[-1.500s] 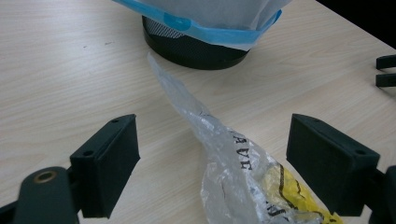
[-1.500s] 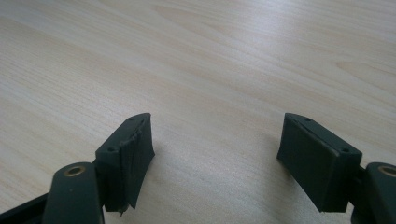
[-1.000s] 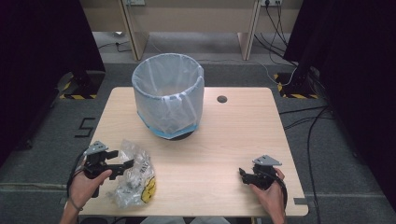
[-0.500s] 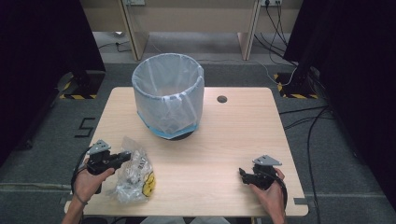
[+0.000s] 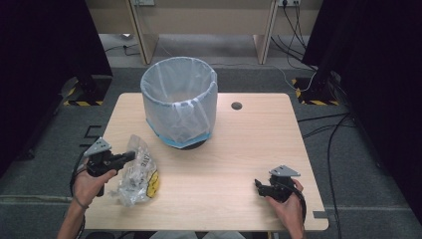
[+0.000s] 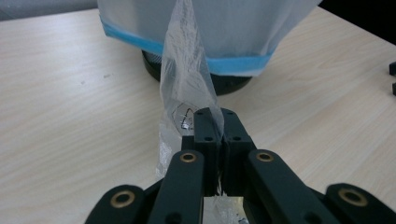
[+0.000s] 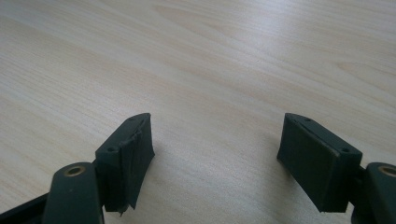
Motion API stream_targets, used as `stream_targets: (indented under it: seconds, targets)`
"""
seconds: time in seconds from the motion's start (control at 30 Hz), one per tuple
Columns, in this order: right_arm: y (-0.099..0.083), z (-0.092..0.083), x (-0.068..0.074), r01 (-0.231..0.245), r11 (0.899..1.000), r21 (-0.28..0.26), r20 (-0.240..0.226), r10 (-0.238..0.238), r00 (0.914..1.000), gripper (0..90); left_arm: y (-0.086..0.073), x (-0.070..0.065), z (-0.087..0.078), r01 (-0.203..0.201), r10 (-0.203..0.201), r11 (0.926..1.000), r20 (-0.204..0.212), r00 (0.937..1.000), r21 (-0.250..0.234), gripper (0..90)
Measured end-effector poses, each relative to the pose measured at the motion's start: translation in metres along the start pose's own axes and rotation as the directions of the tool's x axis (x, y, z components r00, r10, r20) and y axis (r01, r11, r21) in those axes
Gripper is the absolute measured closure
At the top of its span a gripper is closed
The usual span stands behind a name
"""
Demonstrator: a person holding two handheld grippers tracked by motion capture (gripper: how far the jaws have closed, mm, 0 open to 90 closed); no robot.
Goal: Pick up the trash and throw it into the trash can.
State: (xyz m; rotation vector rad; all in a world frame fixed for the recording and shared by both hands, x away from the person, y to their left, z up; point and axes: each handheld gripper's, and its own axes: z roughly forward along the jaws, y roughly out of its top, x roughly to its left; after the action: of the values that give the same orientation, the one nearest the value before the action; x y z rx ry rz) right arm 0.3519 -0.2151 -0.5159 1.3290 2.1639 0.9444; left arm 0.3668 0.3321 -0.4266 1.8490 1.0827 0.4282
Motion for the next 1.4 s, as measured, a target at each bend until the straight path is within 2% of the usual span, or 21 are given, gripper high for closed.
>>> stream_targets:
  seconds: [0.07, 0.33, 0.57, 0.73, 0.93, 1.03, 1.07, 1.1, 1.27, 1.4]
  targets:
    - [0.0, 0.0, 0.0, 0.0, 1.0, 0.0, 0.0, 0.0, 1.0, 26.2, 0.003, 0.002, -0.001, 0.0, 0.0, 1.0, -0.001, 1.0, -0.005, 87.1]
    - [0.0, 0.0, 0.0, -0.004, 1.0, 0.001, -0.001, 0.004, 1.0, 26.1, 0.037, 0.022, -0.02, -0.011, 0.009, 0.9984, -0.024, 0.9997, -0.056, 87.4]
    - [0.0, 0.0, 0.0, 0.0, 1.0, 0.002, -0.002, 0.0, 1.0, 25.9, 0.067, 0.034, -0.031, -0.027, 0.024, 0.9973, -0.045, 0.9987, -0.069, 87.2]
    - [0.001, 0.001, 0.0, 0.001, 1.0, 0.003, -0.001, -0.001, 1.0, 25.9, 0.089, 0.039, -0.037, -0.041, 0.037, 0.9963, -0.059, 0.9976, -0.075, 87.2]
    - [0.001, 0.001, 0.0, 0.0, 1.0, 0.001, -0.001, 0.0, 1.0, 25.9, 0.111, 0.044, -0.04, -0.045, 0.042, 0.9969, -0.053, 0.9977, -0.065, 87.4]
    - [0.001, 0.001, 0.0, 0.0, 1.0, 0.0, -0.002, 0.0, 1.0, 25.9, 0.124, 0.045, -0.046, -0.047, 0.043, 0.9955, -0.045, 0.9981, -0.082, 87.4]
    - [0.001, 0.001, 0.0, 0.0, 1.0, 0.0, -0.002, 0.0, 1.0, 25.9, 0.124, 0.045, -0.046, -0.047, 0.043, 0.9955, -0.045, 0.9981, -0.082, 87.4]
    - [0.001, 0.001, -0.001, 0.0, 1.0, 0.0, -0.002, 0.0, 1.0, 25.9, 0.134, 0.047, -0.052, -0.048, 0.044, 0.9935, -0.046, 0.998, -0.103, 87.4]
    - [0.001, 0.001, -0.001, 0.0, 1.0, 0.0, -0.002, 0.0, 1.0, 25.8, 0.159, 0.053, -0.064, -0.05, 0.044, 0.9908, -0.055, 0.9976, -0.126, 87.3]
    - [0.001, 0.001, -0.001, -0.002, 1.0, 0.001, -0.002, 0.002, 1.0, 25.7, 0.172, 0.052, -0.066, -0.056, 0.05, 0.9896, -0.049, 0.9976, -0.133, 87.3]
